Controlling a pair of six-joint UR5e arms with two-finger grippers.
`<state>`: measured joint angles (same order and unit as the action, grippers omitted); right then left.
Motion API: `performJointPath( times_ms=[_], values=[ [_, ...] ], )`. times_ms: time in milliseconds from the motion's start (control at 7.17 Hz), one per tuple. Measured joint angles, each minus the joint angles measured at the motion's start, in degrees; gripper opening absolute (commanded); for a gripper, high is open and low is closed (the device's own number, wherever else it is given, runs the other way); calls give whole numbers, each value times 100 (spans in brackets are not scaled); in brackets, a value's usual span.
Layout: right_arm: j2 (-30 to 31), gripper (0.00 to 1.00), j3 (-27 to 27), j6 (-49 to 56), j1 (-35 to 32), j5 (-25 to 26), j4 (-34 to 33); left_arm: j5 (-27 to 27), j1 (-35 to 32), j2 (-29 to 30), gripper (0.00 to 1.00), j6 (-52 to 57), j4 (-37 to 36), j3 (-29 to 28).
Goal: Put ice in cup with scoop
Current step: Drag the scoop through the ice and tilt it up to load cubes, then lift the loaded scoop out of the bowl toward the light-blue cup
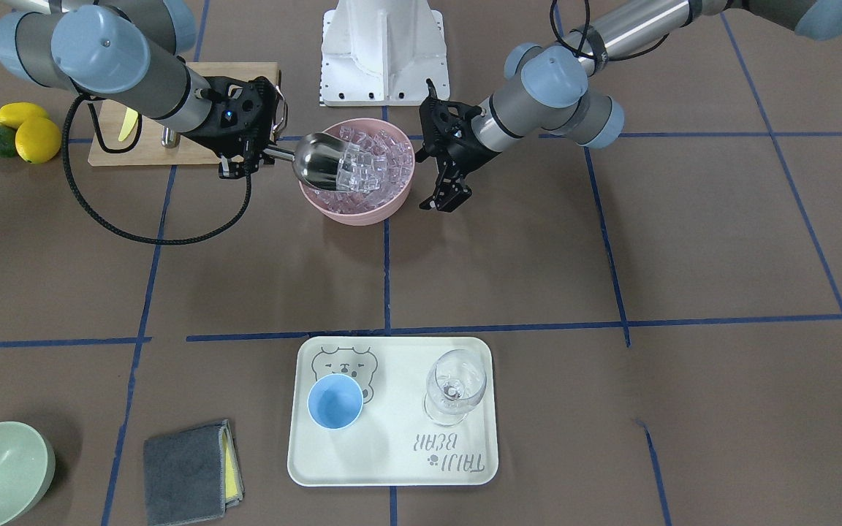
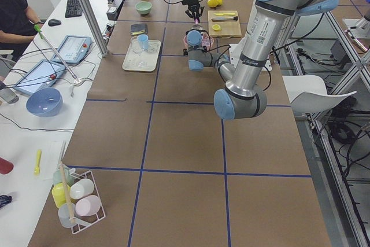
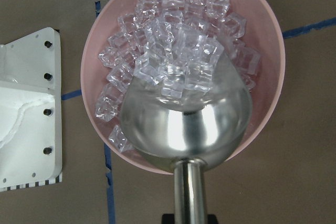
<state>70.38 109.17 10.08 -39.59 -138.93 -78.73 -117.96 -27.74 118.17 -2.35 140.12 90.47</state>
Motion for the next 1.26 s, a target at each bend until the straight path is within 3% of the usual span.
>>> performJointPath(
  times_ms=[558, 977, 1256],
  values=[
    [51, 0, -80, -26, -189, -305, 232, -76, -8, -23, 100, 6, -1, 6],
    [185, 0, -402, -565, -206, -388, 1340, -84, -11, -17, 100, 6, -10, 17],
    [185, 0, -459, -963, -285, -442, 1719, -161, -52, -14, 100, 1, -11, 32]
  ],
)
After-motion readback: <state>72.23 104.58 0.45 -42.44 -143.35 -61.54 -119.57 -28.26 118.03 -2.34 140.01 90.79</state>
